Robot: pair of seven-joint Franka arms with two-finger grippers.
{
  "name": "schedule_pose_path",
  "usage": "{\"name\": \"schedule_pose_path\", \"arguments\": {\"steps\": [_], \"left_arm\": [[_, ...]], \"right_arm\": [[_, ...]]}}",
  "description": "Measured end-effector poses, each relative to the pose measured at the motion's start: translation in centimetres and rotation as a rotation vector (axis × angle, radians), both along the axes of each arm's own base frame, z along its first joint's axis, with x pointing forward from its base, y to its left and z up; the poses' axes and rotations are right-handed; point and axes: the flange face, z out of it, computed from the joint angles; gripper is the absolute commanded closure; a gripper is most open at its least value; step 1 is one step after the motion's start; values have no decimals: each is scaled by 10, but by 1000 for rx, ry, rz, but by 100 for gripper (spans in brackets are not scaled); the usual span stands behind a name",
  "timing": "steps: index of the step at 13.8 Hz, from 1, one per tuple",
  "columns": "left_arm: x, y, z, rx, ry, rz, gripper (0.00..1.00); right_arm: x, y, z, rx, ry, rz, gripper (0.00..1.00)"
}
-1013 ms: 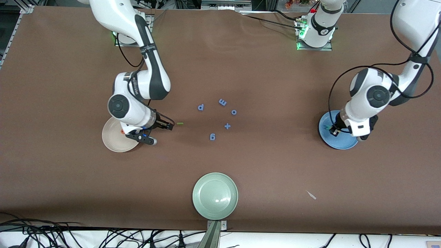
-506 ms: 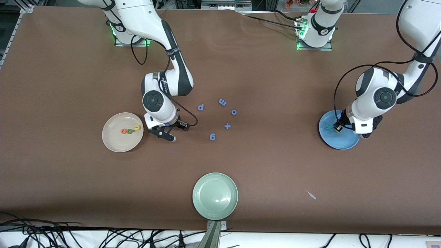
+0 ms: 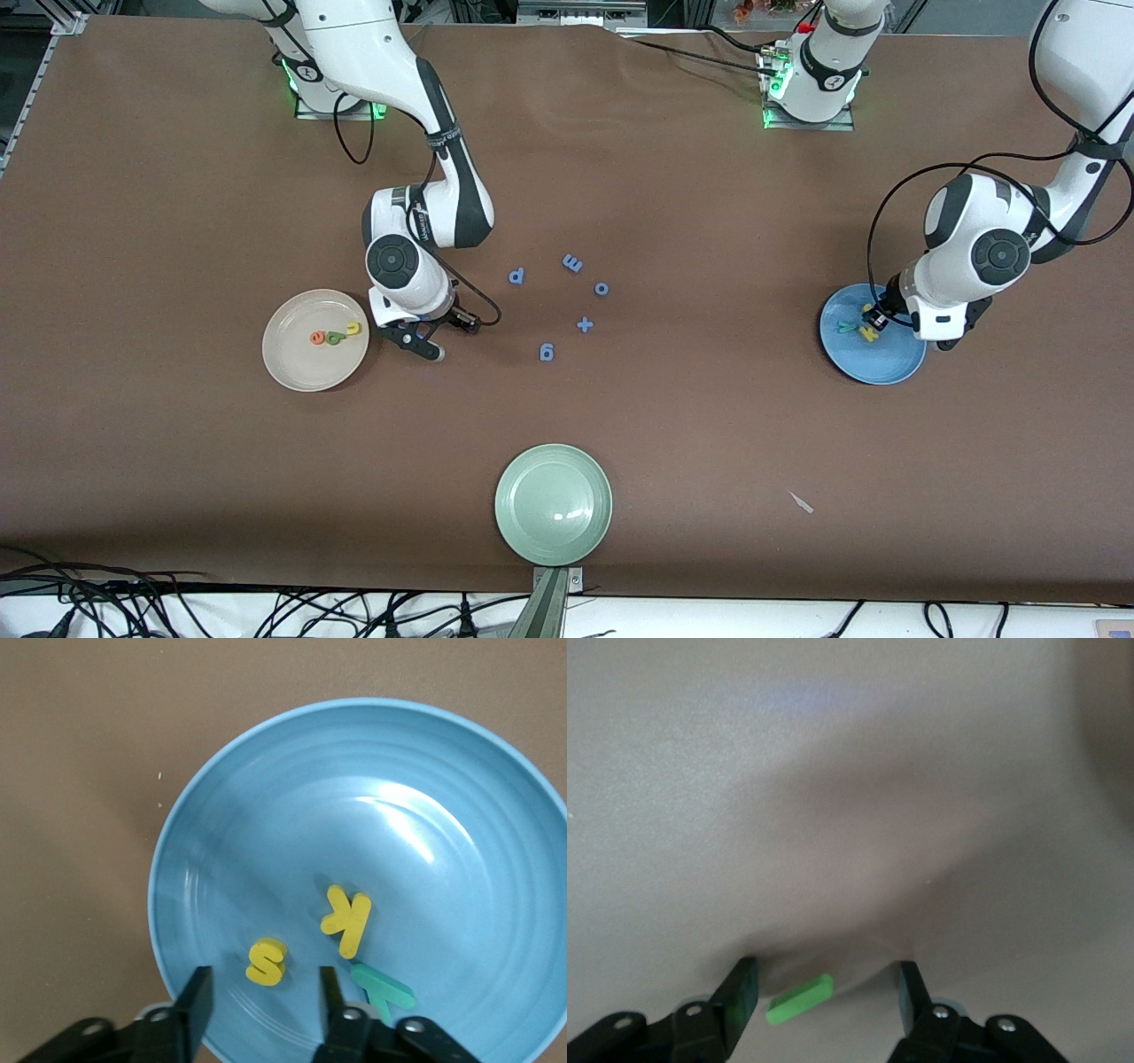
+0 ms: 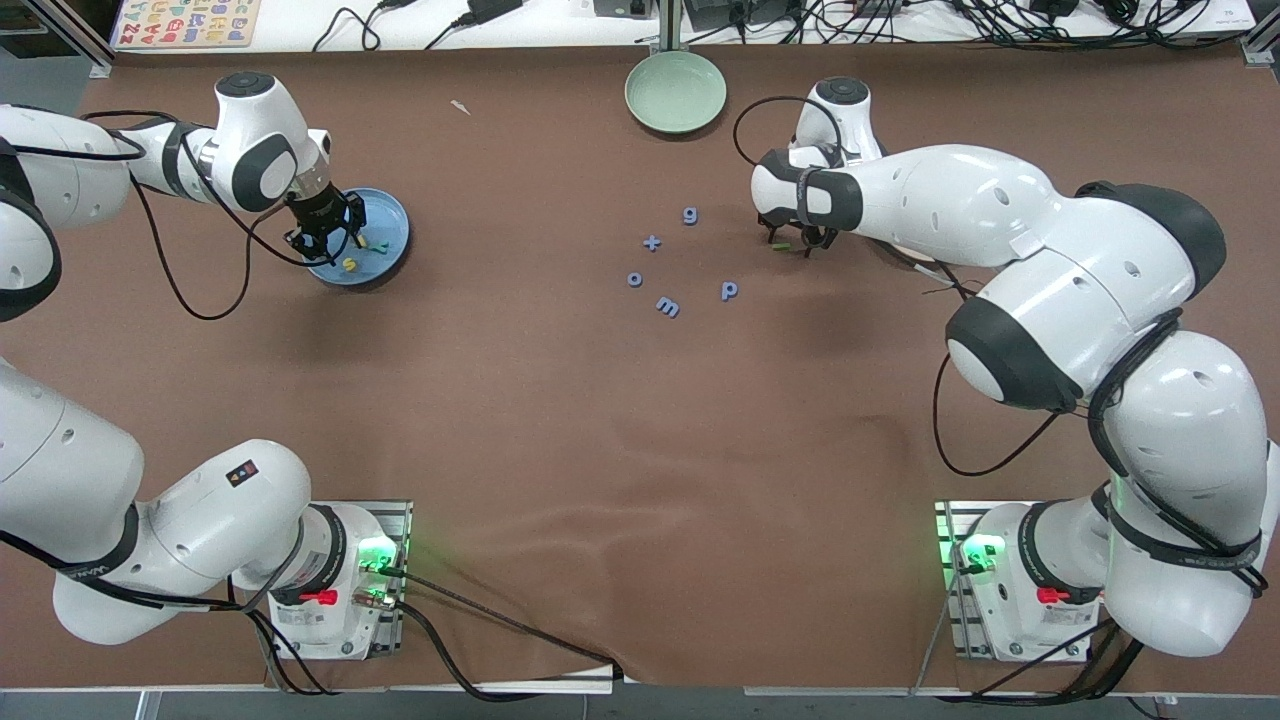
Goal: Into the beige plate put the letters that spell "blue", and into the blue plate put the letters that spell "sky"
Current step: 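Release the s on the blue plate while the right gripper grasps the green l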
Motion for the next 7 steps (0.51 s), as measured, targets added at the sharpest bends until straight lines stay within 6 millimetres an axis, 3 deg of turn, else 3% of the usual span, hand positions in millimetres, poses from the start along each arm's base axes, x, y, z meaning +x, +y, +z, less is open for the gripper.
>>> {"name": "schedule_pose_path", "arguments": {"steps": [3, 5, 7], "left_arm": [[11, -7, 12, -10, -31, -3, 18], [32, -29, 44, -10, -91, -40, 15], [50, -40, 91, 31, -124, -73, 12]], "right_arm": [[-3, 6, 0, 0, -1, -17, 32], [-5, 10, 0, 0, -3, -17, 45], [-5, 11, 1, 3, -7, -17, 63]]}}
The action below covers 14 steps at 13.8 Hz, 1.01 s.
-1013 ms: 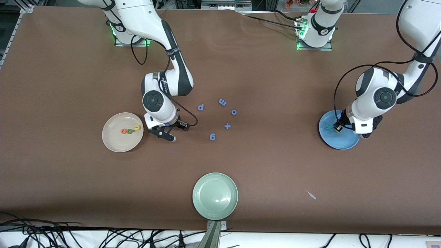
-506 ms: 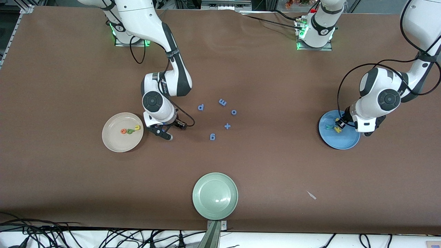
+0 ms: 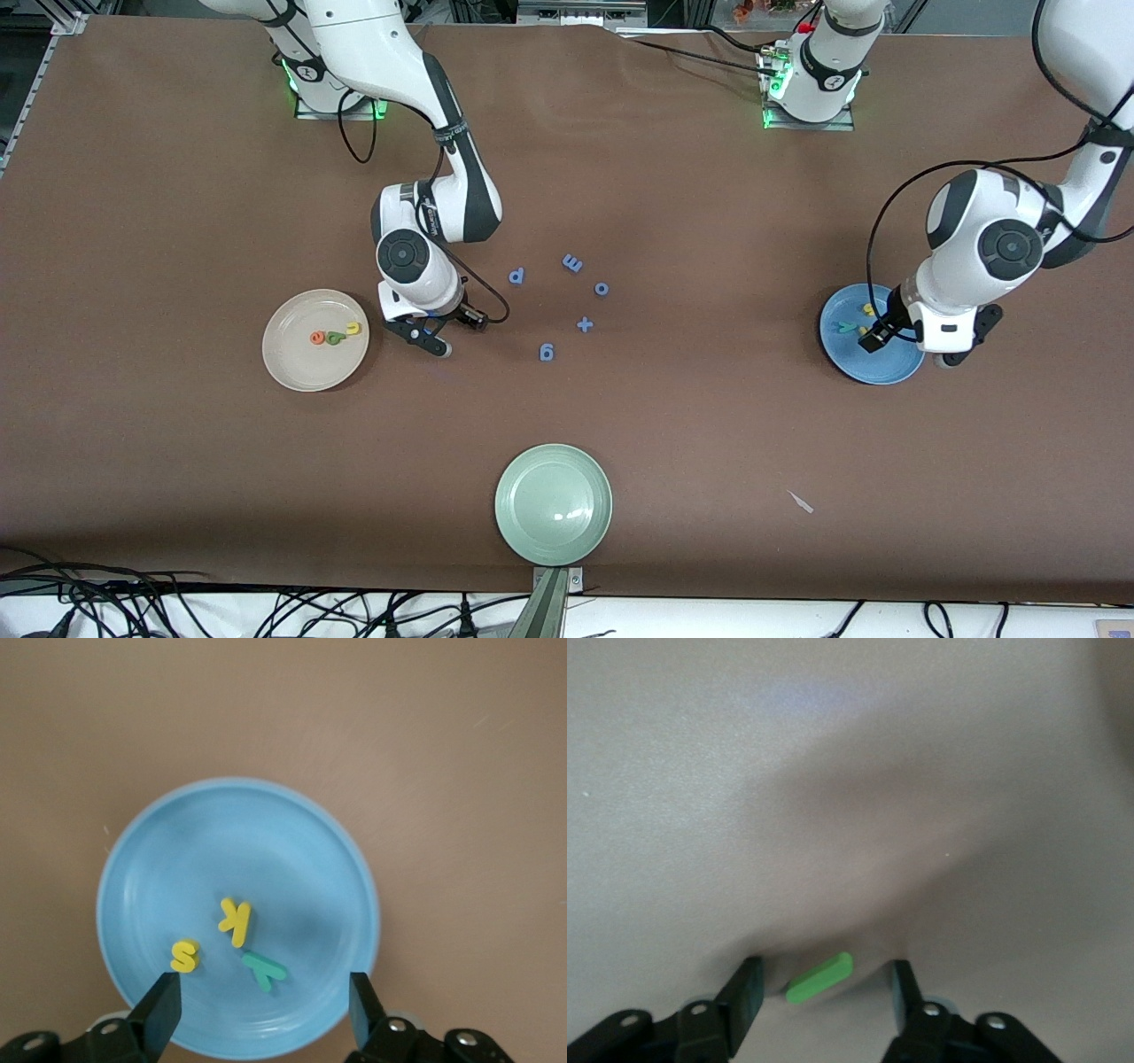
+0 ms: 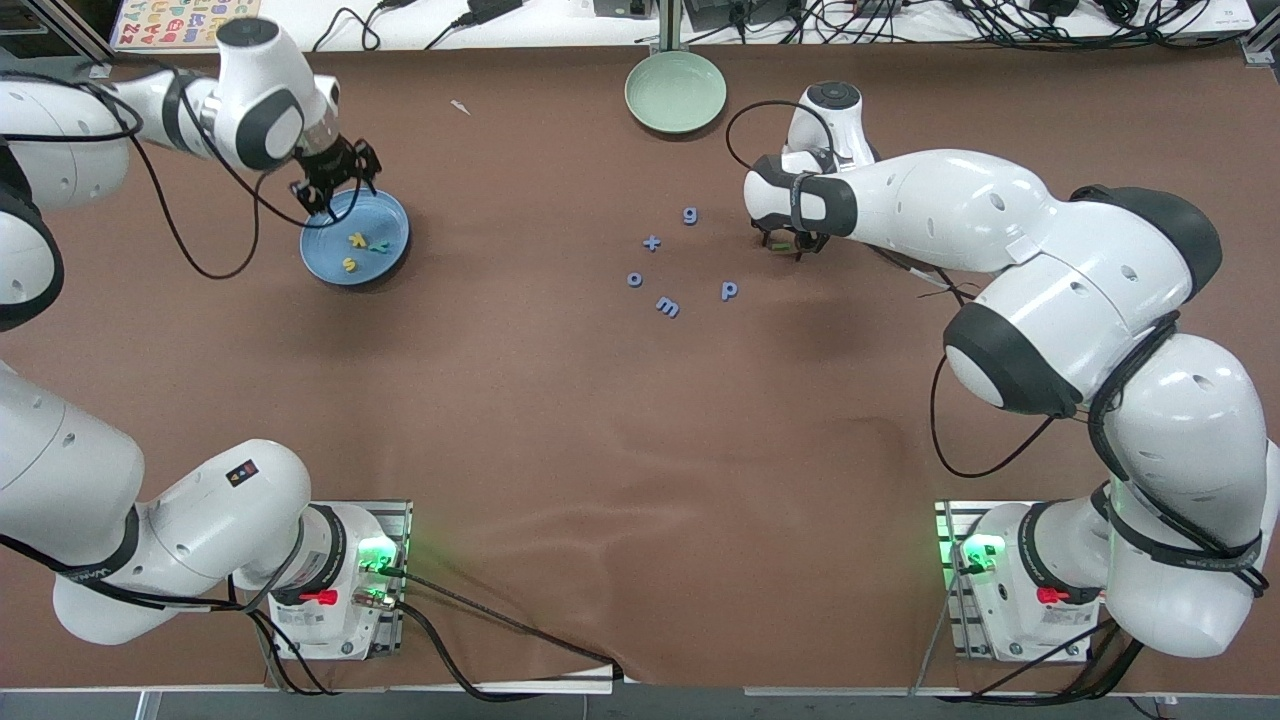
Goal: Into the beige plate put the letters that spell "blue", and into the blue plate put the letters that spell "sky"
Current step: 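Release the s on the blue plate while the right gripper grasps the green l, then place the l on the beige plate while the left gripper withdraws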
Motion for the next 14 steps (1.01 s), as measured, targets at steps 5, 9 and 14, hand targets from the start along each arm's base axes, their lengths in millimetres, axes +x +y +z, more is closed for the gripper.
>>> {"name": "schedule_pose_path", "arguments": {"steps": [5, 9, 14], "left_arm": [[40, 25, 116, 20, -65, -61, 0], [53, 36, 156, -9, -111, -154, 0], [45, 50, 184, -100, -113, -293, 0]], "right_arm": [[0, 3, 4, 9, -6, 2, 92], [0, 3, 5, 9, -5, 10, 96], [38, -61, 52, -15, 94, 135, 94]]}}
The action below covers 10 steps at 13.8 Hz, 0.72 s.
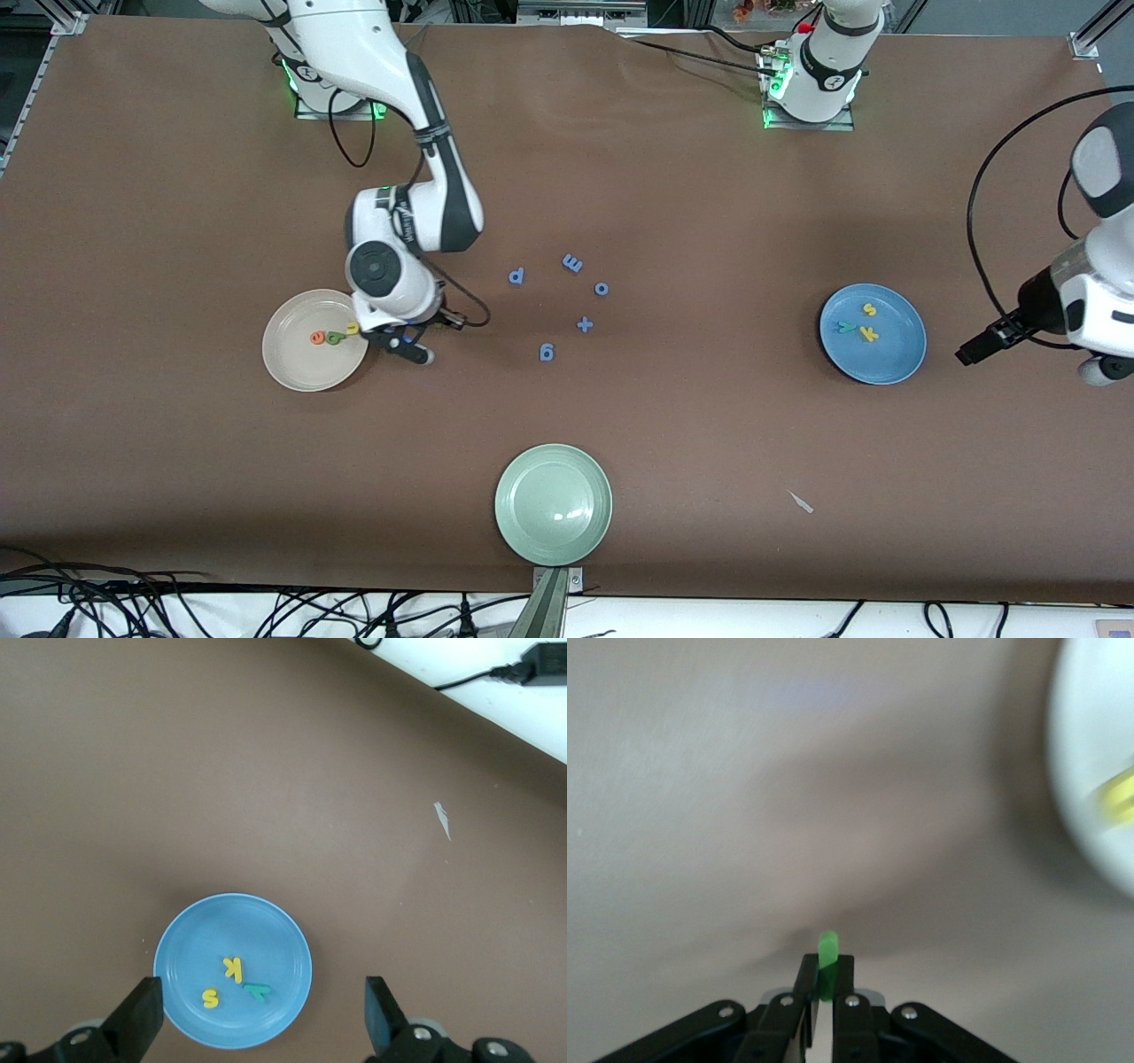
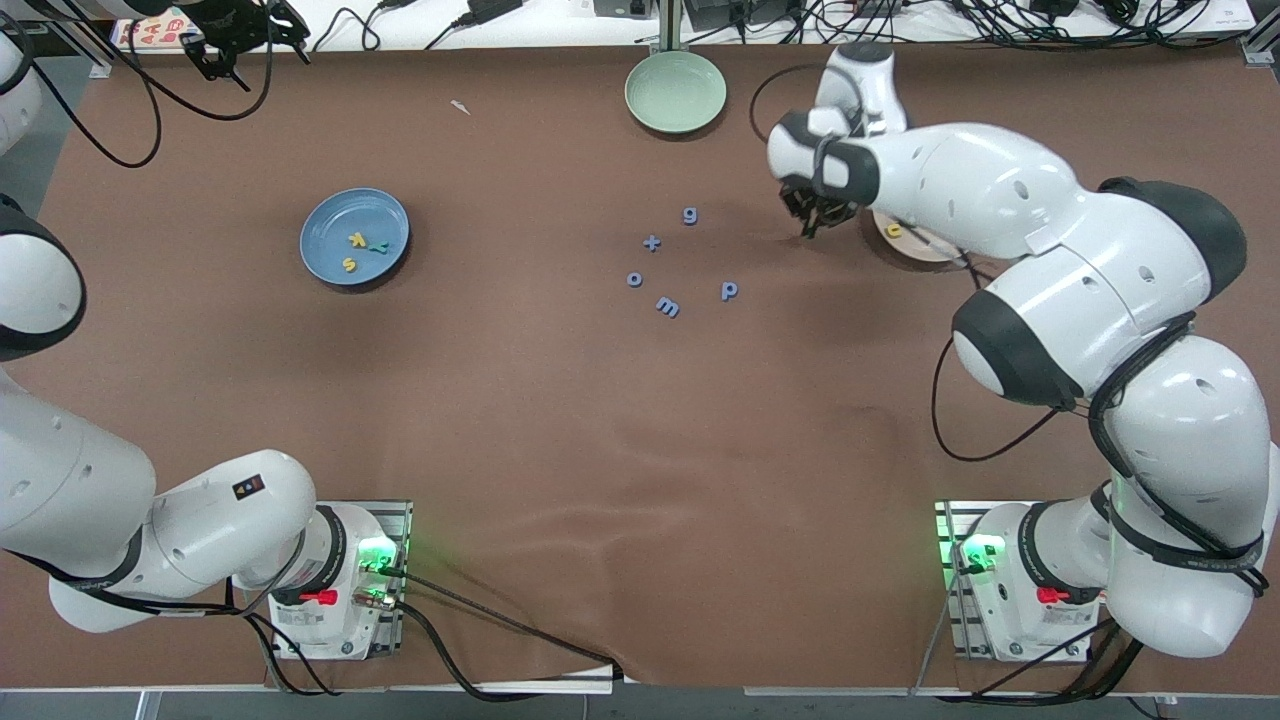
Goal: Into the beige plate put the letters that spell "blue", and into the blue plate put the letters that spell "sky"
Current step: 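Place the l on the beige plate while the left gripper withdraws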
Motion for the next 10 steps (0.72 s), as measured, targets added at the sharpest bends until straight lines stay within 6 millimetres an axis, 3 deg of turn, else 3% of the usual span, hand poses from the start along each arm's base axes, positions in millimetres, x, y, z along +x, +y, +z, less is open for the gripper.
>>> {"name": "schedule_pose_path", "arguments": {"steps": [3, 5, 6, 10], "left_arm": [[-16, -13, 36, 35, -4, -38, 0], [-28, -26, 60, 42, -10, -56, 0], [-35, -31, 70, 42, 5, -66, 0], [-69, -56, 96, 44, 104, -156, 0]], "right_arm": [[26, -72, 46, 20, 22, 169, 91], [33, -107, 57, 23, 19, 250, 69], [34, -119, 58, 22, 20, 269, 51], [34, -138, 58, 22, 25, 301, 46]]}}
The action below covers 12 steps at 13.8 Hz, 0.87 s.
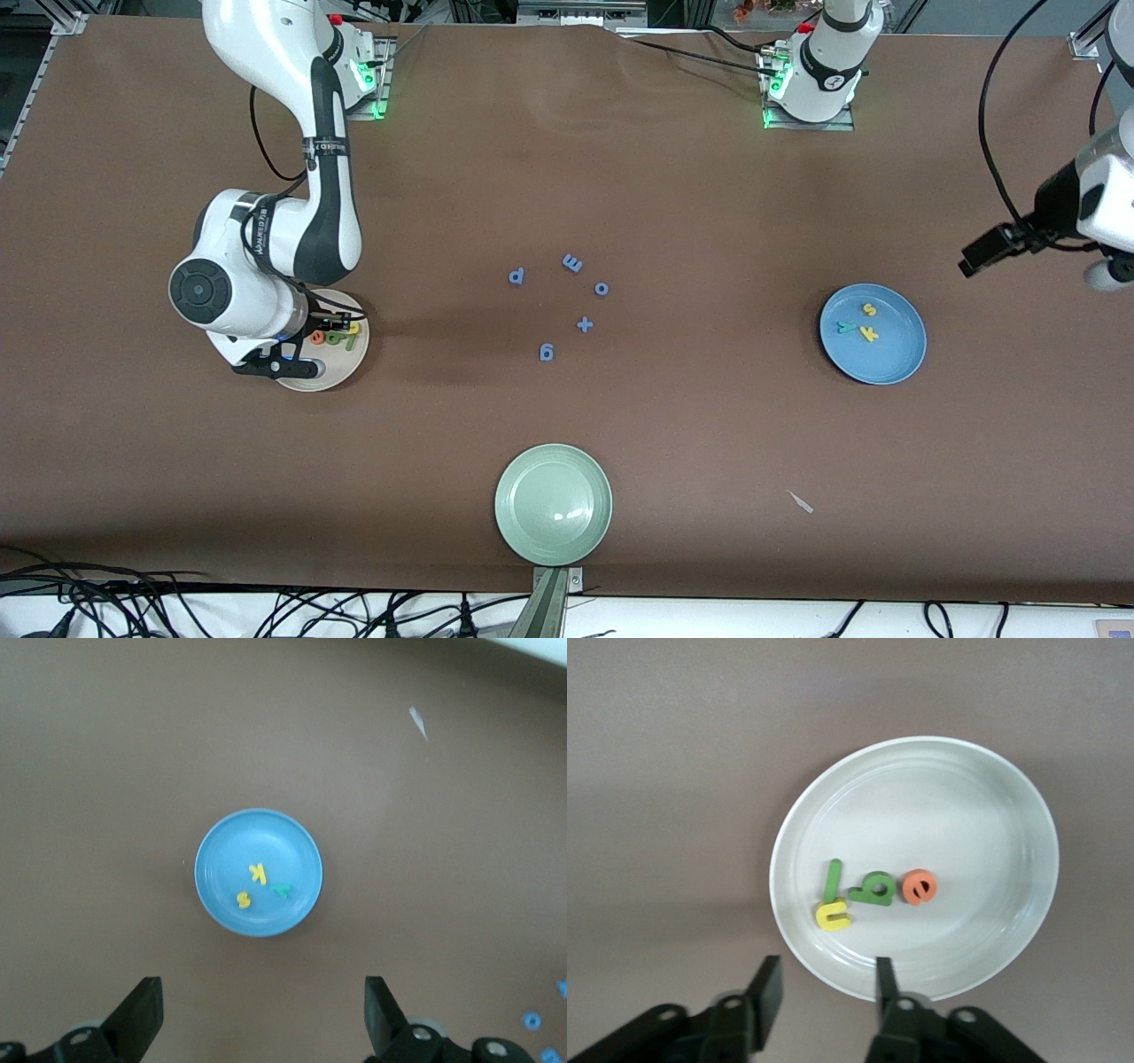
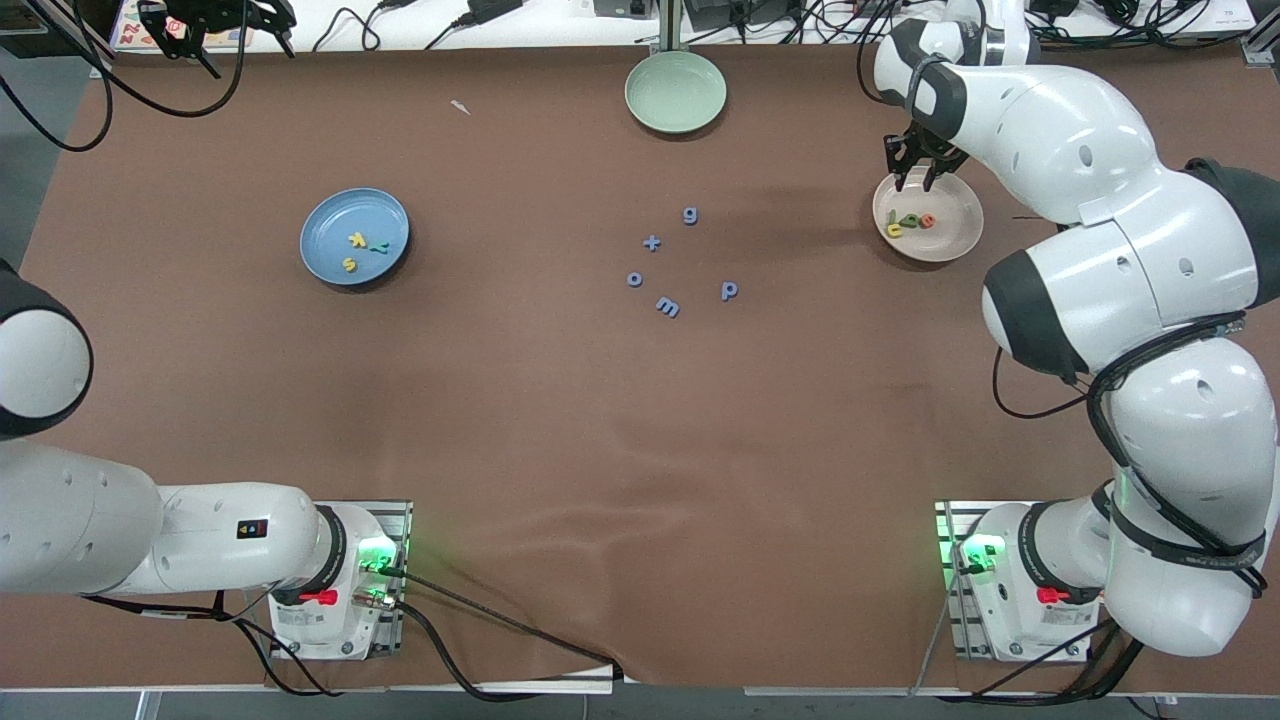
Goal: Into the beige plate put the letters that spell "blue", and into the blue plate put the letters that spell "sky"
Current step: 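Place the l on the beige plate while the left gripper withdraws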
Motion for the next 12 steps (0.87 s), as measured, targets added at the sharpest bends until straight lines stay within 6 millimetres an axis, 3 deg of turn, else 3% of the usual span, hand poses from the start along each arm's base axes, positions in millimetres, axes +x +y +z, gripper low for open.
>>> {"name": "schedule_pose_path", "arguments": {"steps": [3, 9, 11, 12], "left_arm": [[-12, -7, 5, 0, 47, -75, 0], [-15, -16, 6, -3, 67, -108, 0], [-15, -11, 8, -5, 63, -100, 0], [-15, -9, 8, -9, 62, -95, 0]], "right_arm": [[7, -6, 12, 3, -19, 12, 36], [32, 20, 90, 24, -64, 54, 29], [37, 18, 118, 17, -83, 58, 0], [40, 14, 131, 4, -102, 59, 0]]}}
